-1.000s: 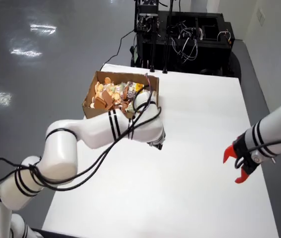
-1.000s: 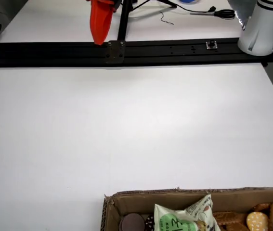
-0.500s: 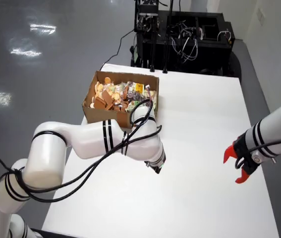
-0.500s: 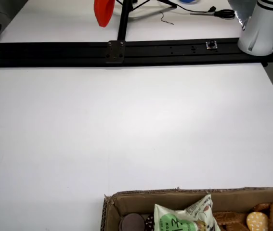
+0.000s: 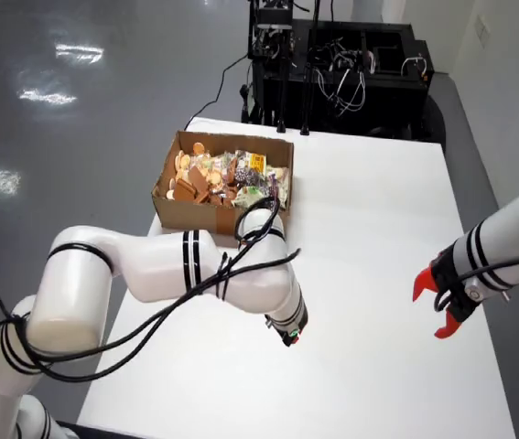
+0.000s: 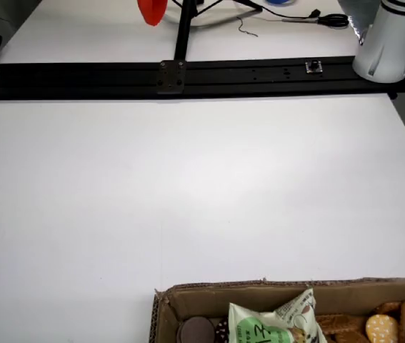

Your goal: Grasp a snack and put it in the bin.

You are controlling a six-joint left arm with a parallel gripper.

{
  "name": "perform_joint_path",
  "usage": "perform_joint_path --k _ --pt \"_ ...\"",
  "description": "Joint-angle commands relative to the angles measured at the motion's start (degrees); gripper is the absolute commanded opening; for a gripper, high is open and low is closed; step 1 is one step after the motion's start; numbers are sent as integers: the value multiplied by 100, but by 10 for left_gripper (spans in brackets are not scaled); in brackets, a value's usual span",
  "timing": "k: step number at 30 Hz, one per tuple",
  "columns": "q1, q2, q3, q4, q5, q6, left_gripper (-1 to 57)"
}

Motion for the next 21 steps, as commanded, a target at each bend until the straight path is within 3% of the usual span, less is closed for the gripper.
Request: perform_joint_path --k 1,21 --pt "69 -149 246 -40 -249 -12 23" --pt "236 -272 391 -114 -529 -26 0"
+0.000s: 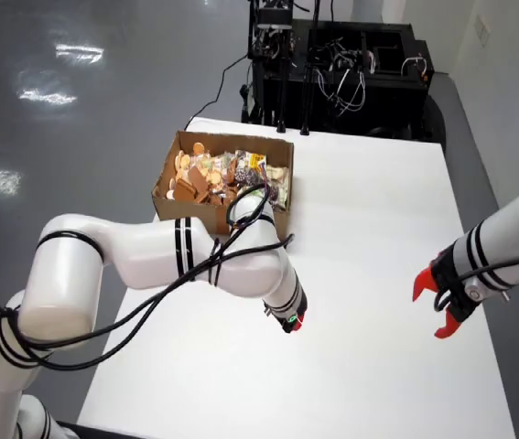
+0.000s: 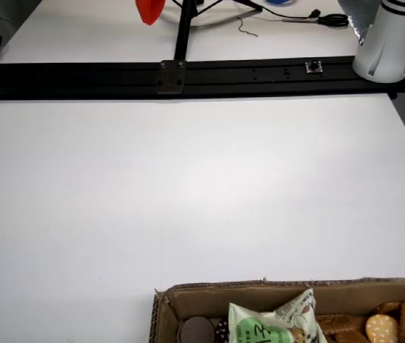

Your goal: Grasp a snack and put it in the bin.

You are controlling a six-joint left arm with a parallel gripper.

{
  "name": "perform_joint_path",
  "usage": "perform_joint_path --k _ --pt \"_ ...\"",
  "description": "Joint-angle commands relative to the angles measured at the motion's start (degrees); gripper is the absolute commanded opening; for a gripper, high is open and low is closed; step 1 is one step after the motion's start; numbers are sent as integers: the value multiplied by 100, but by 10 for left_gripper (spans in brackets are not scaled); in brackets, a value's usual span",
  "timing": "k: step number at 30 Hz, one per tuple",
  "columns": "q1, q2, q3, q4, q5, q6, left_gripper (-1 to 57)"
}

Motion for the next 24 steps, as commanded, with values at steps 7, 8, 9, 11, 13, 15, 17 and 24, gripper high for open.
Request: perform_joint_path --k 7,8,9,11,13,15,17,24 --pt "80 -63 -32 -66 -11 -7 1" --pt "95 -71 -33 -101 -11 -7 0" --pt "112 -78 -34 -140 -8 -7 0" --pt "142 -93 -35 -205 -5 -5 -1" --pt "164 -103 -36 -244 -3 1 -2" --pt "184 -110 -37 -268 -2 9 -2" --pt "202 -114 -37 -284 -1 19 -2" --pt "255 -121 -37 -301 1 54 -3"
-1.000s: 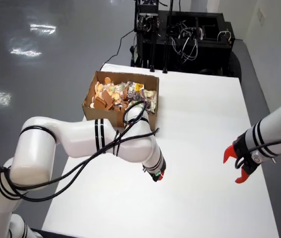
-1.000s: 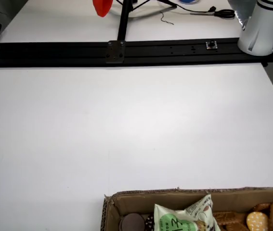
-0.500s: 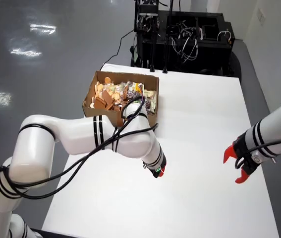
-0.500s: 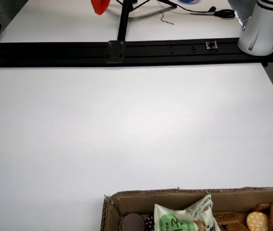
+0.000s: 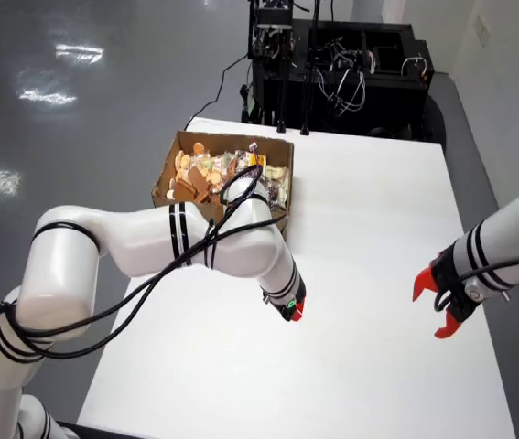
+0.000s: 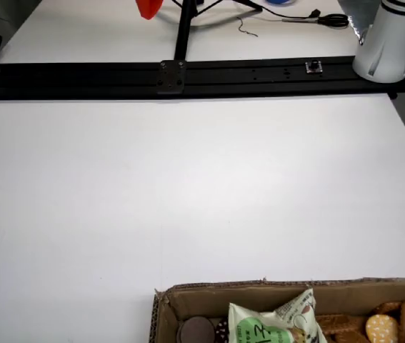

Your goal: Grasp a snack and put it in the bin.

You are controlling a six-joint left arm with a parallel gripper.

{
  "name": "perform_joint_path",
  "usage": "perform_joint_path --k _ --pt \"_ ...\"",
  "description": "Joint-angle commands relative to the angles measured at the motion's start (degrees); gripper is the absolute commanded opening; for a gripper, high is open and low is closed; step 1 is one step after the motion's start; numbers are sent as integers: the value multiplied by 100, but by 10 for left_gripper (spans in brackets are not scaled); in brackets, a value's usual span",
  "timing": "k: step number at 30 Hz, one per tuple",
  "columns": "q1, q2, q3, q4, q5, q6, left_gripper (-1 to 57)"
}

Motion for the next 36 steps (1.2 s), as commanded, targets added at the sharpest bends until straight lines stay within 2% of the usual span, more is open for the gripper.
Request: perform_joint_path --k 1,36 --pt "23 4 0 13 7 24 -3" --pt "236 3 0 20 -10 389 3"
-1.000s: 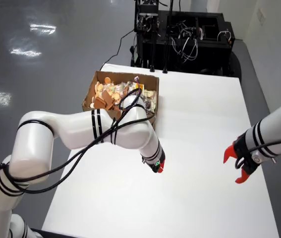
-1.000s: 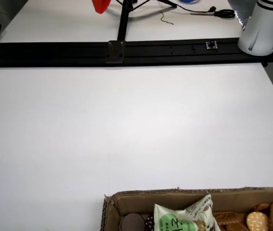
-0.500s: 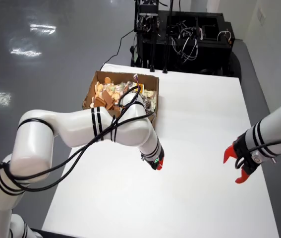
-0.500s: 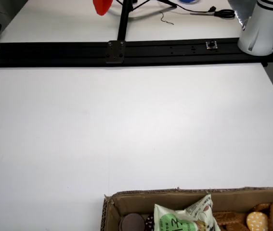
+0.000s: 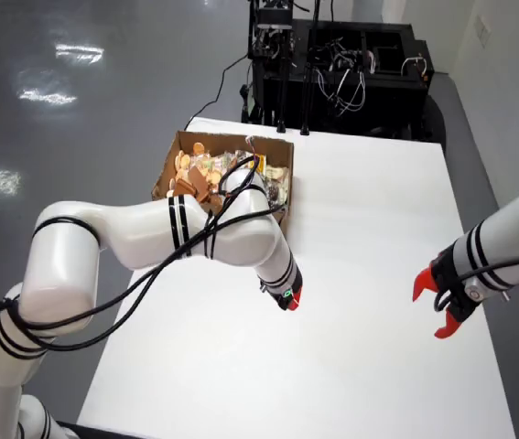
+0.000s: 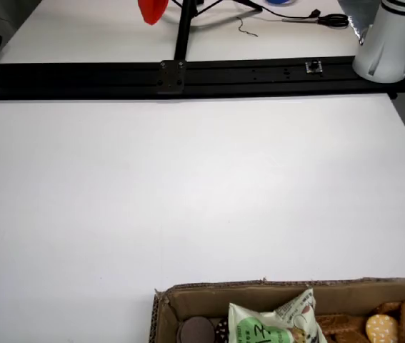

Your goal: Grasp a snack and put it in the bin.

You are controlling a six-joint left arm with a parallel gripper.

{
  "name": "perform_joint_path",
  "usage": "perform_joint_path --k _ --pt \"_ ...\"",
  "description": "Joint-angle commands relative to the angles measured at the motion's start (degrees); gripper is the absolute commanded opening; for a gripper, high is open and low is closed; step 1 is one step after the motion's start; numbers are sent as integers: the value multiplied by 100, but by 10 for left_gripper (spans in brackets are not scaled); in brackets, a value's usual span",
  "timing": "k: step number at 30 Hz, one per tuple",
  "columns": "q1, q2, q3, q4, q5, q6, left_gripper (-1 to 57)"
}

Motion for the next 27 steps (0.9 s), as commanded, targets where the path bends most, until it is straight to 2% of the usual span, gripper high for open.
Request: perform_joint_path --k 1,27 --pt "64 0 0 3 0 23 3" --pt "207 0 -8 12 -10 47 4"
